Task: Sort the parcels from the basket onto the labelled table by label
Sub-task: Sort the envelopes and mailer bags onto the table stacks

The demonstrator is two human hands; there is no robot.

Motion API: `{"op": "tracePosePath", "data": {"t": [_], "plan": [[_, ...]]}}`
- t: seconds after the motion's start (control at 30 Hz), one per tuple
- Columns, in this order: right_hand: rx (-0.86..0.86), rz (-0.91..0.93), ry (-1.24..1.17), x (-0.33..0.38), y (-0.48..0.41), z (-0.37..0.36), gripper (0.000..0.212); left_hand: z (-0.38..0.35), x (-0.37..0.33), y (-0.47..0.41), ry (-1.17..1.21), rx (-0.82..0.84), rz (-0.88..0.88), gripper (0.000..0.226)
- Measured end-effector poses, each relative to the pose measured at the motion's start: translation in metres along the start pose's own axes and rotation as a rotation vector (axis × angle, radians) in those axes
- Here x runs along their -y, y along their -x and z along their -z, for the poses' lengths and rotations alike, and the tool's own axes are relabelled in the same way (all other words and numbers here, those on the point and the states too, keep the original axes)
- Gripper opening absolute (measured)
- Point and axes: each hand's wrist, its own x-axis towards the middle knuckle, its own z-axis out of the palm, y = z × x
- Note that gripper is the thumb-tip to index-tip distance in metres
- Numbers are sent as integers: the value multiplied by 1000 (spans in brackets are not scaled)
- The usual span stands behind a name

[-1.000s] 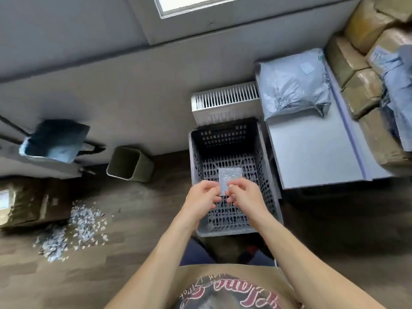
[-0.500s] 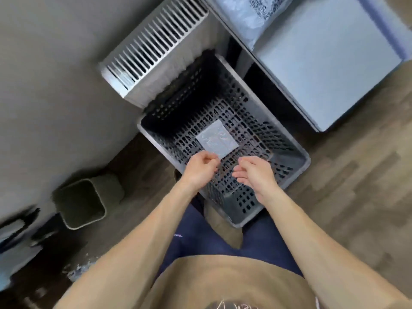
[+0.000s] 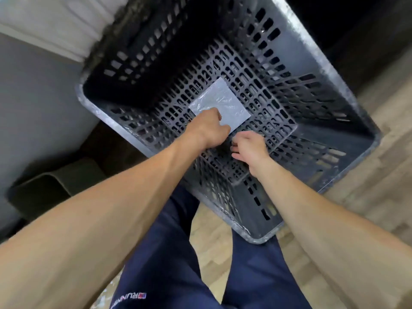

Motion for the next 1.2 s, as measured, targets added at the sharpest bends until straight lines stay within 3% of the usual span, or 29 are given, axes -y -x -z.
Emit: {"op": "tracePosePath", "data": {"t": [0.17, 0.4, 0.57, 0.67, 0.73, 0.8, 1.07, 1.2], "plan": [[24, -49, -63, -6, -51, -5, 45, -1, 14, -72, -165, -48, 76, 72], [163, -106, -240, -12, -76, -10, 71, -12, 31, -116, -171, -87, 148, 71], [231, -82, -177, -13, -78, -14, 75, -21, 41, -107, -216, -126, 170, 68], [229, -64, -135, -15, -75, -13, 74, -21, 44, -104, -126, -71, 206, 55], [202, -48, -101, -14, -69, -9, 70, -18, 46, -101, -38, -69, 185, 26], [169, -3, -6, -15, -57, -5, 66, -16, 47, -92, -4, -89, 144, 7], [96, 406, 769, -8, 14, 23, 66, -7, 23, -3, 419, -157, 206, 37], [-69, 720, 1004, 5, 60, 48, 16, 3, 4, 60, 718, -274, 245, 41]]}}
